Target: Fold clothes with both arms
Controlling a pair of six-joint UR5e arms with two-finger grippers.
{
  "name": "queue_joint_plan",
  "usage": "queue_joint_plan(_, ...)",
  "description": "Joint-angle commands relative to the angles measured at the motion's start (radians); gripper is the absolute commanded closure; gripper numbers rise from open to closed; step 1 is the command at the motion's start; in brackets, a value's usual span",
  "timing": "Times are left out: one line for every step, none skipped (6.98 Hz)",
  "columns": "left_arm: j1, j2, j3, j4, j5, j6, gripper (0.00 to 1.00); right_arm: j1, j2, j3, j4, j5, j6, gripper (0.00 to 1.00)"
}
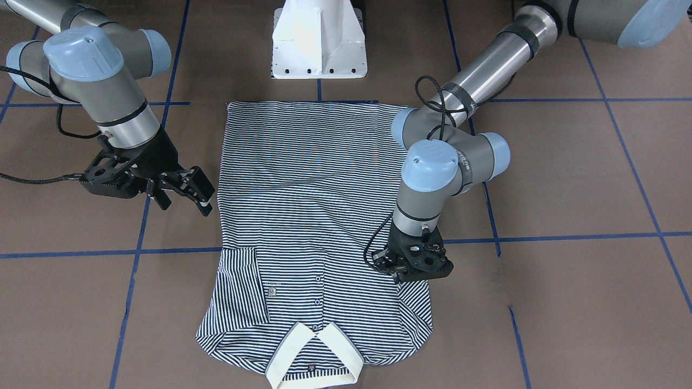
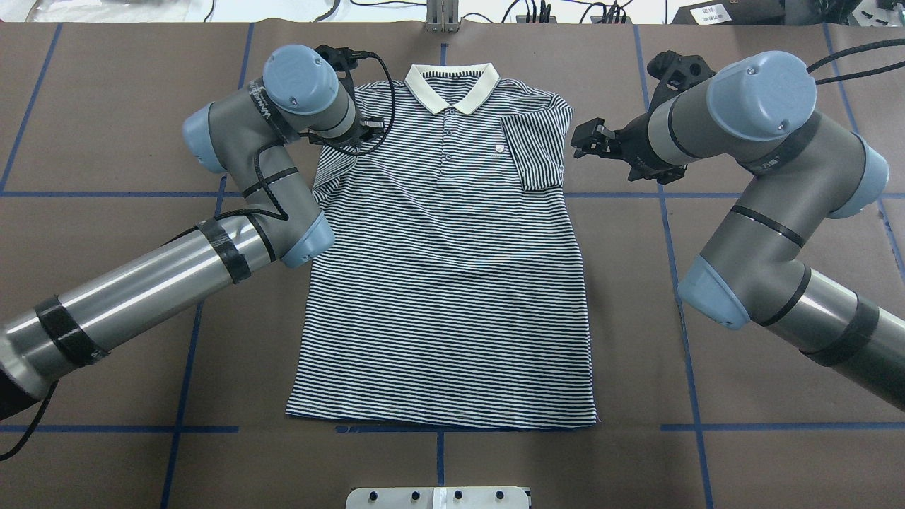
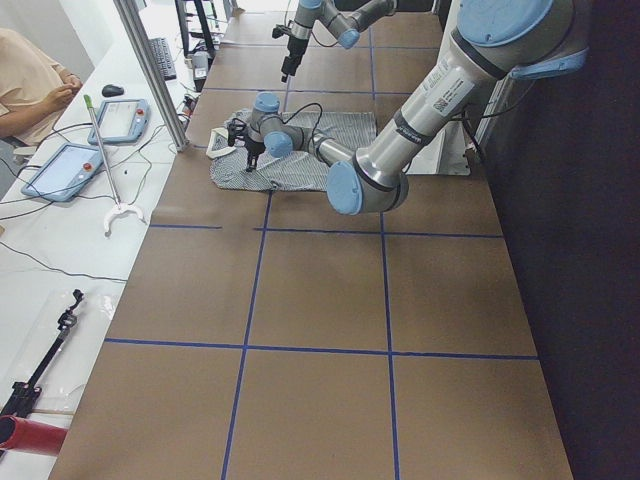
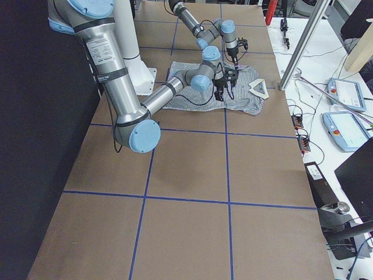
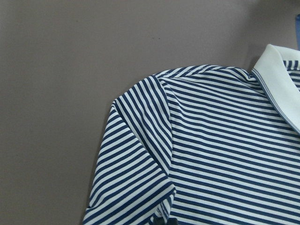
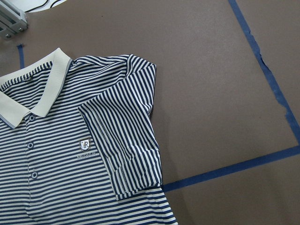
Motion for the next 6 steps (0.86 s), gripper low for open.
queue_joint_plan(0.005,-0.019,0.053,-0.007,0.024,0.004,1.00,-0.002,0.002,0.001,0.000,0.000,0.000,0.00)
queue_joint_plan(0.005,-0.020,0.051,-0.010,0.024,0.004,1.00,-0.003,0.005,0.001,0.000,0.000,0.000,0.00)
queue_joint_plan(0.005,-0.024,0.051,-0.010,0.024,0.004,1.00,-0.003,0.008,0.002,0.000,0.000,0.000,0.00)
queue_joint_plan(0.005,-0.022,0.051,-0.011,0.024,0.005,1.00,-0.002,0.008,0.008,-0.002,0.000,0.000,0.00)
queue_joint_plan(0.005,-0.024,0.050,-0.011,0.024,0.007,0.74,0.000,0.005,0.016,-0.002,0.001,0.000,0.00)
queue_joint_plan(0.003,-0.024,0.036,-0.011,0.019,0.007,0.39,0.000,0.003,0.019,-0.002,0.000,0.000,0.00)
